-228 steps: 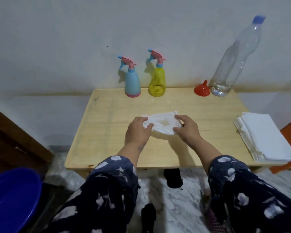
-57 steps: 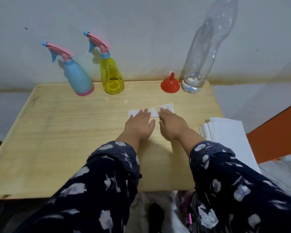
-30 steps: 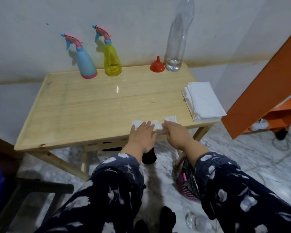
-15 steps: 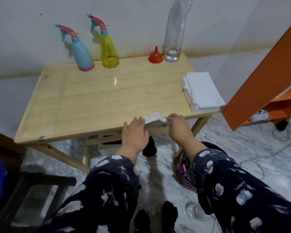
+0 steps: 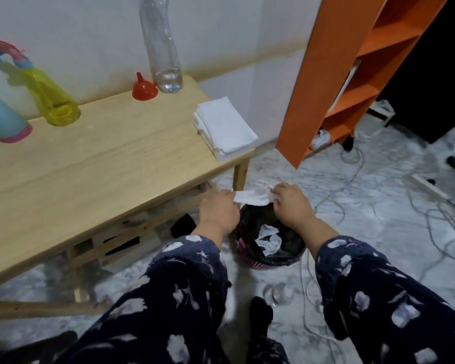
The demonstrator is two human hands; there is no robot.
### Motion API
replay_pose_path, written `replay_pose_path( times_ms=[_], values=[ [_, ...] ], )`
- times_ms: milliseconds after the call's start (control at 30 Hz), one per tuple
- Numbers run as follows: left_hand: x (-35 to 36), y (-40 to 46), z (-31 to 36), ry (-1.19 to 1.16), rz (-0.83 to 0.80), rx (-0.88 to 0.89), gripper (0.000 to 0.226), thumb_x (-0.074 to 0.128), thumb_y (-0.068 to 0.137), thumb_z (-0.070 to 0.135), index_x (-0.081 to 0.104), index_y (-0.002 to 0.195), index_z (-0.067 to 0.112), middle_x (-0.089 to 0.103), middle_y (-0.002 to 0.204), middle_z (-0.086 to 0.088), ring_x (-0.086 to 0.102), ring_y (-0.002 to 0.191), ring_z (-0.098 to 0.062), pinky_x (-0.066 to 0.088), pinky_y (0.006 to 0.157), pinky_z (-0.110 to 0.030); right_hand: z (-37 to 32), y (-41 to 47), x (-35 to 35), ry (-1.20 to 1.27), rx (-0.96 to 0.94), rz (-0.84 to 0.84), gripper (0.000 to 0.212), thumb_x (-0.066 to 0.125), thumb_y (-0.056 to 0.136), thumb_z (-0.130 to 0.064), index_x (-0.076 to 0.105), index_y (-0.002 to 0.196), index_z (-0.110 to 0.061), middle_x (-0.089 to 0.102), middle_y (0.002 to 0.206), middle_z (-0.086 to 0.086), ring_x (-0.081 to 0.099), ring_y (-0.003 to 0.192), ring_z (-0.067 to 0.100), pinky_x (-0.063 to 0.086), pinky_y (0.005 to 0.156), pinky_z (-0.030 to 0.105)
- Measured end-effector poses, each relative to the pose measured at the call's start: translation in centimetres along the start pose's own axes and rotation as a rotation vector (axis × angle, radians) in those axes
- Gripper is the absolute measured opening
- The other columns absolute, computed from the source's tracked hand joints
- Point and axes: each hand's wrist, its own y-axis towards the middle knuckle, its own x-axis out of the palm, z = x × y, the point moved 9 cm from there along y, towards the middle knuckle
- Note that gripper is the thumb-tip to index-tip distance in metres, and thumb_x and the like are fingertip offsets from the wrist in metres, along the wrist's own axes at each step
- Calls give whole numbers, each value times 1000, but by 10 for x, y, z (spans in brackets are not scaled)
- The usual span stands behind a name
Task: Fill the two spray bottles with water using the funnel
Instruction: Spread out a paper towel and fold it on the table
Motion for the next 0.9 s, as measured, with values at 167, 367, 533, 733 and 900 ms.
replay_pose_path(
  times_ms=[167, 367, 533, 733, 900],
  values=[
    [51, 40, 44, -68, -56, 60, 47, 39, 97, 20, 42, 144, 19, 41, 150, 1, 45, 132, -24, 39, 102, -40, 68, -3, 20, 28, 115, -7, 41, 46, 91, -7, 55, 131, -5, 51, 135, 9, 47, 119, 32, 43, 99, 43],
    [153, 111, 68, -179, -199, 73, 52, 39, 100, 20, 31, 152, 16, 26, 159, 1, 31, 142, -19, 33, 111, -38, 155, 21, 95, 131, 223, -36, 32, 48, 88, 0, 63, 115, 4, 55, 125, 15, 52, 112, 34, 45, 94, 41],
    [253, 157, 66, -195, -391, 62, 54, 42, 101, 28, 27, 153, 23, 10, 163, 3, 21, 147, -21, 29, 114, -46, 218, 43, 184, 212, 301, -121, 37, 52, 90, -7, 60, 126, -4, 46, 142, 14, 48, 126, 32, 41, 103, 37],
    [304, 171, 61, -232, -452, 53, 52, 43, 102, 24, 29, 152, 23, 11, 163, 2, 18, 147, -23, 27, 115, -48, 250, 47, 237, 211, 334, -227, 44, 51, 89, -6, 55, 133, -11, 40, 147, 18, 41, 135, 31, 35, 110, 36],
    [289, 143, 34, -307, -486, -15, 47, 42, 102, 21, 37, 148, 18, 26, 158, -1, 34, 140, -24, 34, 111, -38, 225, 16, 229, 324, 337, -266, 39, 52, 90, -3, 58, 128, -7, 51, 134, 18, 53, 119, 34, 39, 102, 33]
  ],
)
